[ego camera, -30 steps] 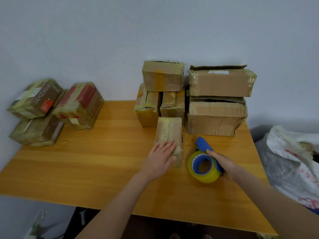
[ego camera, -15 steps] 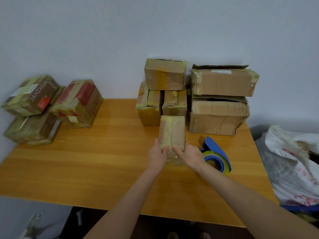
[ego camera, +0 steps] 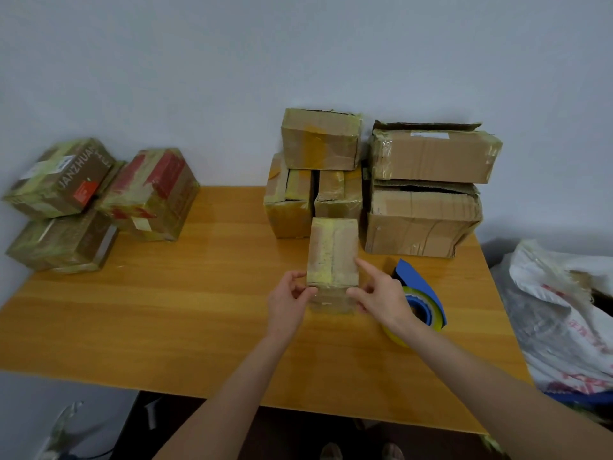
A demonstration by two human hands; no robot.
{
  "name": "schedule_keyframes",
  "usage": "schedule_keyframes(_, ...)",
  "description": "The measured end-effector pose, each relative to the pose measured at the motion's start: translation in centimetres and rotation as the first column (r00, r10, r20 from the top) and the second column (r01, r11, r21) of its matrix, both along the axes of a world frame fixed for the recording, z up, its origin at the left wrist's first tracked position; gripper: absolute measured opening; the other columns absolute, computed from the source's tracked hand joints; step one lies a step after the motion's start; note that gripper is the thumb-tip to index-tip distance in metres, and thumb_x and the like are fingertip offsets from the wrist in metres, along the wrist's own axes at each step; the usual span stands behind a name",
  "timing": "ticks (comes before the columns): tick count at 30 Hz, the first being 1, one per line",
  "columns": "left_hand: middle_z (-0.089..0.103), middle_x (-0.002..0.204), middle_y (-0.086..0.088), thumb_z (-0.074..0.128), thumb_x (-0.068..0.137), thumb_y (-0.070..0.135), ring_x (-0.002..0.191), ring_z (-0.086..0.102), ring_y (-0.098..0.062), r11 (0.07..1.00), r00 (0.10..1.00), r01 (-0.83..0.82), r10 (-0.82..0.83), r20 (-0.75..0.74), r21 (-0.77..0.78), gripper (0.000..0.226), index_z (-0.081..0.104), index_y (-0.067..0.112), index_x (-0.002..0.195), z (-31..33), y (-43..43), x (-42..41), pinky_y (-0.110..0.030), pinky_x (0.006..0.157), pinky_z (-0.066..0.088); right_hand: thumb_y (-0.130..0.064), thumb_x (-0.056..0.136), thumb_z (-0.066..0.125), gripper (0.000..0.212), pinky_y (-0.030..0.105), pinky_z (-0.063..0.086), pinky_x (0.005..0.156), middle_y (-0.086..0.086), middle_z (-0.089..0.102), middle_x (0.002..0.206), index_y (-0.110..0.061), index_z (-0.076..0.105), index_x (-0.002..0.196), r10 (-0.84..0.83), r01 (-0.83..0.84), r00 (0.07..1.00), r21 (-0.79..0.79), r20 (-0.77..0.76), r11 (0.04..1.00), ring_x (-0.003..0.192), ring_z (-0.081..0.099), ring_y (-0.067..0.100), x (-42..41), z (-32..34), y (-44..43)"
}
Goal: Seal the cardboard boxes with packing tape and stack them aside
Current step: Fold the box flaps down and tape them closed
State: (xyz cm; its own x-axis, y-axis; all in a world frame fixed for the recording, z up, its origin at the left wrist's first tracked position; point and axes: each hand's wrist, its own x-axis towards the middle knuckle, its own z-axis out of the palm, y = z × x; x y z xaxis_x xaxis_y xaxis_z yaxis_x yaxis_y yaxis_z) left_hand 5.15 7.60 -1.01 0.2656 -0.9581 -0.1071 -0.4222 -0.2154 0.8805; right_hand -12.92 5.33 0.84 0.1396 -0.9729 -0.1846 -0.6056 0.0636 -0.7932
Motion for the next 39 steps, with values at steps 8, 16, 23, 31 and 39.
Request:
schedule_keyframes(8, 0.048, 0.075, 0.008, 0.076, 0.079, 0.032, 0.066, 0.046, -0.007, 0.992, 0.918, 0.106, -0.122, 0.377, 0.062, 0.039, 0.049, 0.015, 0.100, 0.5, -0.8, -0.2, -0.017, 0.053, 0.035, -0.051, 0.086, 0.064, 0.053, 0.033, 0.053, 0.070, -0.002, 0.065, 0.100, -0.031, 0.048, 0.132, 0.057, -0.137, 0.858, -0.120, -0.510, 0.983, 0.089, 0.063, 0.020, 0.0, 0.4, -0.7)
schedule_keyframes(16, 0.067, 0.116, -0.007, 0.079, 0.077, 0.025, 0.098, 0.065, -0.020, 0.977, 0.902, 0.210, -0.212, 0.376, 0.048, 0.073, 0.042, 0.011, 0.139, 0.3, -2.6, -0.2, -0.020, 0.077, 0.047, -0.051, 0.083, 0.067, 0.050, 0.038, 0.056, 0.074, 0.003, 0.068, 0.104, -0.024, 0.042, 0.118, 0.106, -0.183, 0.860, -0.108, -0.499, 0.977, 0.089, 0.065, 0.025, 1.1, -0.2, -2.0)
schedule_keyframes(23, 0.064, 0.124, -0.004, 0.072, 0.083, 0.015, 0.111, 0.062, -0.015, 0.960, 0.927, 0.279, -0.278, 0.253, 0.034, 0.061, 0.047, 0.013, 0.139, -0.3, -2.9, 1.1, -0.019, 0.091, 0.046, -0.042, 0.084, 0.071, 0.047, 0.029, 0.053, 0.068, 0.003, 0.069, 0.105, -0.022, 0.048, 0.120, 0.141, -0.185, 0.919, -0.087, -0.367, 0.979, 0.087, 0.065, 0.021, 0.1, -0.2, -2.4)
schedule_keyframes(31, 0.068, 0.113, -0.002, 0.057, 0.095, 0.024, 0.090, 0.064, -0.013, 0.942, 0.892, 0.327, -0.333, 0.305, 0.071, 0.045, 0.049, 0.019, 0.139, 0.0, -3.3, 1.2, -0.015, 0.074, 0.052, -0.036, 0.089, 0.068, 0.041, 0.026, 0.049, 0.065, 0.004, 0.067, 0.110, -0.023, 0.045, 0.120, 0.170, -0.195, 0.937, -0.052, -0.306, 0.979, 0.082, 0.060, 0.017, -0.1, -0.5, -2.6)
schedule_keyframes(39, 0.052, 0.138, -0.008, 0.039, 0.101, 0.041, 0.122, 0.051, -0.022, 0.971, 0.989, 0.119, -0.135, 0.062, 0.208, 0.049, 0.047, 0.010, 0.139, 1.4, -4.0, 2.1, -0.035, 0.099, 0.044, -0.061, 0.083, 0.062, 0.087, 0.044, 0.050, 0.096, 0.008, 0.052, 0.138, -0.028, 0.021, 0.152, -0.058, 0.060, 0.998, 0.145, -0.016, 0.988, 0.121, 0.053, 0.027, -1.0, 1.2, -2.5)
